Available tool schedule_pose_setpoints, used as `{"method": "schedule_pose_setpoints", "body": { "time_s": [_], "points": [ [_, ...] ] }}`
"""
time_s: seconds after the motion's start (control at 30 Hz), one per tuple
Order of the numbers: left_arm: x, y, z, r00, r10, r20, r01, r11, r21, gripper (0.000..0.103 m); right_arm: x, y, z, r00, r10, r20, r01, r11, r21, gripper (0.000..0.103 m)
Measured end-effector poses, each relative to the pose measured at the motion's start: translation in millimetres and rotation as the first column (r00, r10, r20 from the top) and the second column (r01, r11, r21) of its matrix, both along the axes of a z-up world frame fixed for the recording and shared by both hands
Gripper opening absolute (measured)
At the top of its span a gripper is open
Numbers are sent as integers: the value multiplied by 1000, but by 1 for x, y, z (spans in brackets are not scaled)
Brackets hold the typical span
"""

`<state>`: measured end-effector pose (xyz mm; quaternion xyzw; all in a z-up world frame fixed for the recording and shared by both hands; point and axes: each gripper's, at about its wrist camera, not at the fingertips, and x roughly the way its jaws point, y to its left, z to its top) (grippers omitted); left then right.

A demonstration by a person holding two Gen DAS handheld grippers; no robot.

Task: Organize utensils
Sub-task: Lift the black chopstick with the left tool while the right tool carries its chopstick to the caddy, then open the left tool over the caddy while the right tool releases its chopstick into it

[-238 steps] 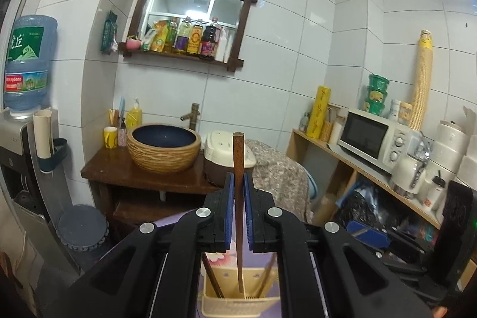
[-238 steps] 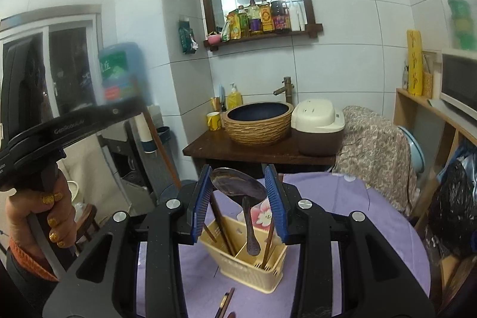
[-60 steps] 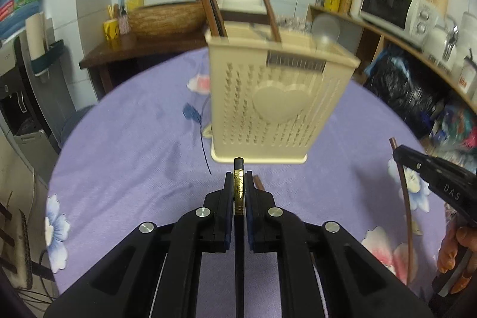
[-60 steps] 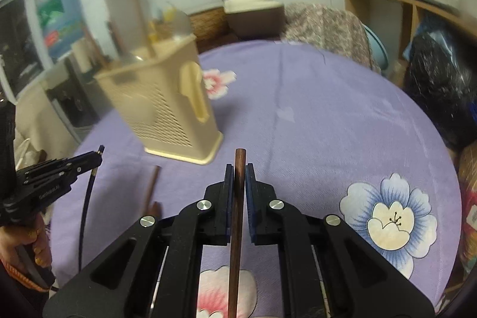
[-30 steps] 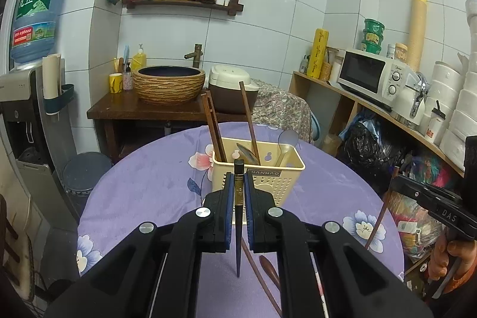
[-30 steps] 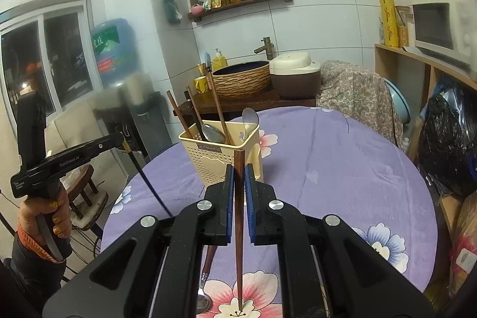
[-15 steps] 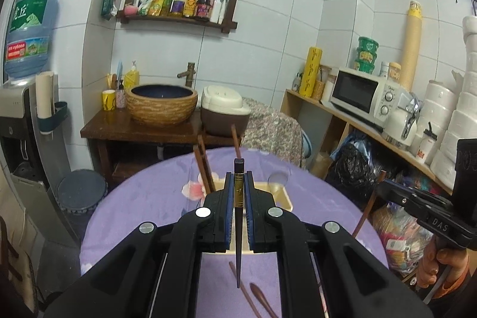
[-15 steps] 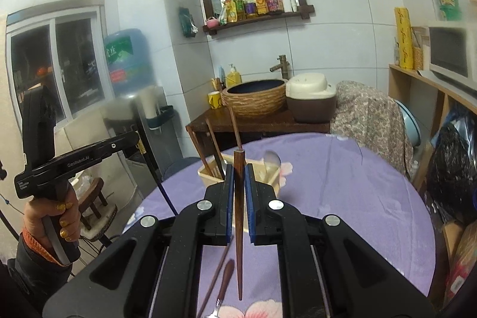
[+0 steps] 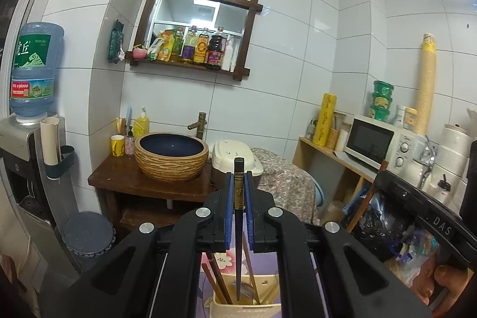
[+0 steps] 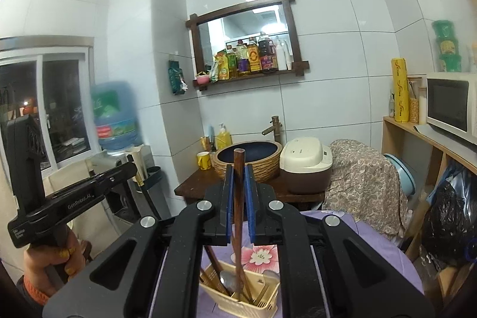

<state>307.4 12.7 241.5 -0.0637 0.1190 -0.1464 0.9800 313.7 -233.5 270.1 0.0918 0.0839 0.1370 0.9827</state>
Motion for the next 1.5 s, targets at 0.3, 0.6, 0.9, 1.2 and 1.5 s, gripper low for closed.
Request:
{"method": "schedule_pose_setpoints", "body": {
  "time_s": [0.3,0.6,0.9,1.2,1.5],
  "points": [
    [31,-11,-66,994,20,-105,-18,1000,14,8,47,12,-68,993,-25,-117,21,999,-35,8],
    [43,-17,-126,974,-7,-227,14,1000,28,8,59,10,-121,981,-23,-191,18,999,-28,8],
    [46,-15,-133,967,-18,-254,25,999,24,10,60,8,-126,983,-31,-181,27,999,-25,11],
    [-5,-8,-126,980,-40,-195,45,999,26,77,21,4,-130,991,-97,-91,91,993,-70,70],
    [-55,16,-192,955,88,-284,-44,987,158,91,-34,20,-186,957,-63,-284,6,981,-195,70]
  ]
}}
